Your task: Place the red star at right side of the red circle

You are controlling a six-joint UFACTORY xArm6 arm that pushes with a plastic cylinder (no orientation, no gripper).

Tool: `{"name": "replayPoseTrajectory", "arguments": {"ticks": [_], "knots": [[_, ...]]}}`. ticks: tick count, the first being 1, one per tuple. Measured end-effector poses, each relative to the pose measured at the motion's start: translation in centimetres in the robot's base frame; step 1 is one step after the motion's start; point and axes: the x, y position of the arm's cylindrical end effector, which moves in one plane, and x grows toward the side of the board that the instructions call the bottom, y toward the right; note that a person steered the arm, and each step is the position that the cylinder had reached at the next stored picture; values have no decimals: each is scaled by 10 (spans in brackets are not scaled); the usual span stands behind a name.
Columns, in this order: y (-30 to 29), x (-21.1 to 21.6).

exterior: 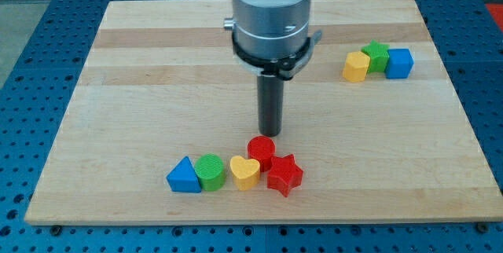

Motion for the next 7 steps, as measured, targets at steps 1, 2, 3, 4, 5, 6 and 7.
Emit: {"name": "replayPoseTrajectory", "arguments": {"ticks": [1, 2, 3, 4, 5, 6, 7], "knots": [[47, 29], [77, 92], [76, 124], [64, 124], [64, 124], [50, 123], [11, 124]]}}
